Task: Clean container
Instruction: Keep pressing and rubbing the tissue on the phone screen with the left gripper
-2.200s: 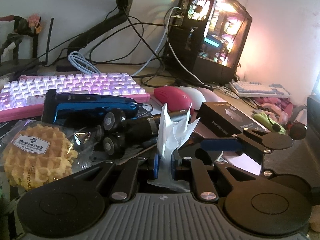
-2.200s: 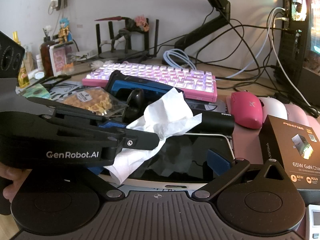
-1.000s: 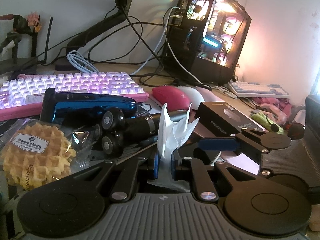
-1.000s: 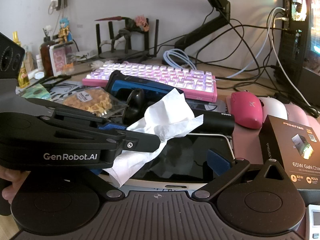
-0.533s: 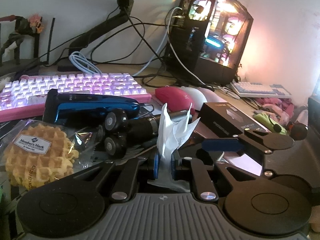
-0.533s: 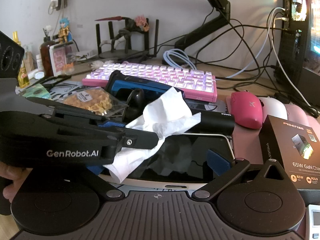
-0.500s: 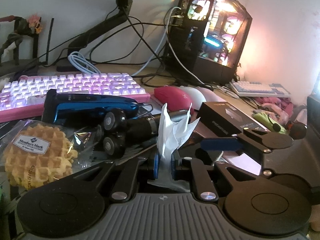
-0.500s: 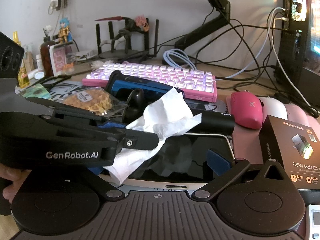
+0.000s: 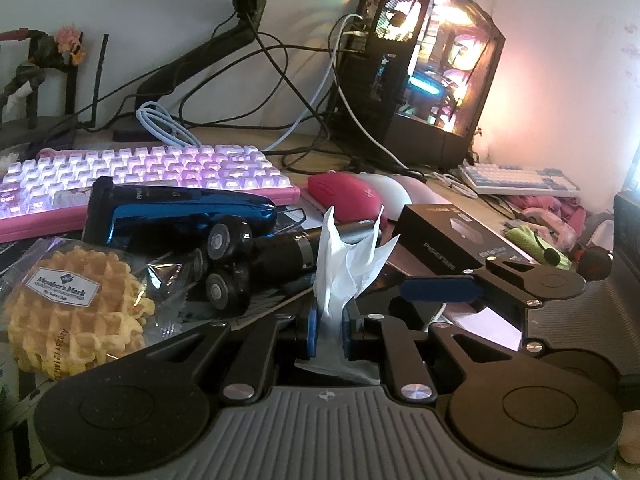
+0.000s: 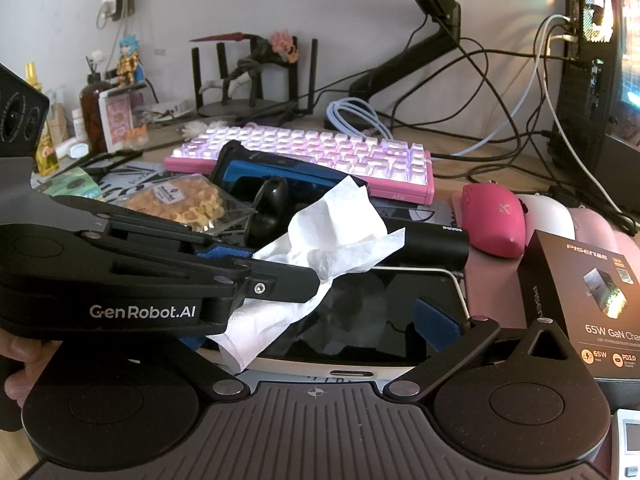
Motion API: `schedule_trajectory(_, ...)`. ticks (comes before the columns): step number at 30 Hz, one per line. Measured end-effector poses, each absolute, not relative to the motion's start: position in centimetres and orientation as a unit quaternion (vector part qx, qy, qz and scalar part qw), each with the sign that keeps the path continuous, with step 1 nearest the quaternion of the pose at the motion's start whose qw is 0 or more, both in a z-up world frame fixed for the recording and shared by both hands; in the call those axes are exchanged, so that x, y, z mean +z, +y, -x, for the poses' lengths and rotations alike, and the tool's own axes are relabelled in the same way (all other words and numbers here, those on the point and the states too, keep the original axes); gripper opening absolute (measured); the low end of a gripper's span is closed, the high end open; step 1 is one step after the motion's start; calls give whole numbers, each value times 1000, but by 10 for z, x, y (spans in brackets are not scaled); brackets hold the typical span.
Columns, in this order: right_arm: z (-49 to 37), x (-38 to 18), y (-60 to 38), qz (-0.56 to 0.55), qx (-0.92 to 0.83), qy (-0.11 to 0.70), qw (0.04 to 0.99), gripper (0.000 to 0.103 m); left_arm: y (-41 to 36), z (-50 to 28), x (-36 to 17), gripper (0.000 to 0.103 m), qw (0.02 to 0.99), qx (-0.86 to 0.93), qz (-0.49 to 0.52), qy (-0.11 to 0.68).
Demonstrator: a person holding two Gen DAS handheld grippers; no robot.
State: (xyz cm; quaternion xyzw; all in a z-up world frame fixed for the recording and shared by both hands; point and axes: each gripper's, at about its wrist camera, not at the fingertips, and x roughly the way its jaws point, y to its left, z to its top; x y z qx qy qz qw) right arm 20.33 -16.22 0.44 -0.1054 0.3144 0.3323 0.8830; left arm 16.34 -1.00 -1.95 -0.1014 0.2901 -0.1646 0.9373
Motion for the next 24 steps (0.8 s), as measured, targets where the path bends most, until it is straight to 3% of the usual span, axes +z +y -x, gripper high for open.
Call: schedule_trajectory(24,-203,4,-162,105,332,314,883,103,-11,-162,-19,16,937,-167,98,290)
